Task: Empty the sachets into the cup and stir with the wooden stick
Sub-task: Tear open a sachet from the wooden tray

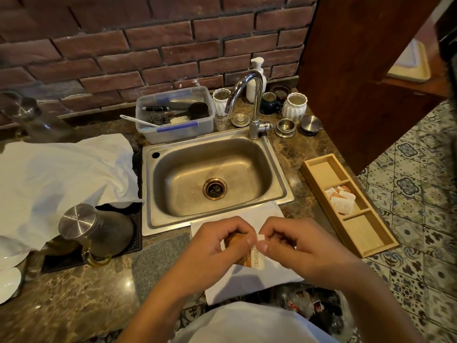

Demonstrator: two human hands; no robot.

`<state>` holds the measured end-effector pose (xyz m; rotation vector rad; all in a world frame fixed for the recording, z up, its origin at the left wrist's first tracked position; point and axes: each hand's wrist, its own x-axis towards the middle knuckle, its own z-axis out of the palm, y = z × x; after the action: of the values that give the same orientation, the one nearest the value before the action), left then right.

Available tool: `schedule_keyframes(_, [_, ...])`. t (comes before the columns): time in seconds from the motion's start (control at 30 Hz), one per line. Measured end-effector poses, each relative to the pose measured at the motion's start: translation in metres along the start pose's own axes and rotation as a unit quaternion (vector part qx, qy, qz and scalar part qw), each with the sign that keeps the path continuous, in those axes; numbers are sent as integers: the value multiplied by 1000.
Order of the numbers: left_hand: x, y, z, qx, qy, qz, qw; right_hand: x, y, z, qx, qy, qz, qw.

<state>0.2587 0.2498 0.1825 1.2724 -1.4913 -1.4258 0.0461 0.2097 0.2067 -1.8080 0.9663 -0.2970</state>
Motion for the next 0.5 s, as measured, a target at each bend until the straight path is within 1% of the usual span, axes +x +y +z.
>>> schedule_keyframes(0.07, [0,1,-1,19,-2,-1,1000,-1,-2,-1,-7,-10,-8,1000])
schedule_keyframes(0.2, [0,4,-3,119,-13,29,992,-1,-3,-2,0,12,11,1000])
schedule_keyframes(0.3, [0,4,0,162,-3,42,986,0,-2,-1,-36,16,20,999])
schedule_keyframes(0.33, [0,4,1,156,0,40,987,-1,-2,0,-52,18,20,998])
schedule_keyframes(0.4, [-2,3,1,105,-6,19,994,-2,-2,1,-55,27,21,998])
schedule_keyframes(0.5, [-3,4,0,51,-23,-1,998,-4,-1,0,-5,22,13,1000])
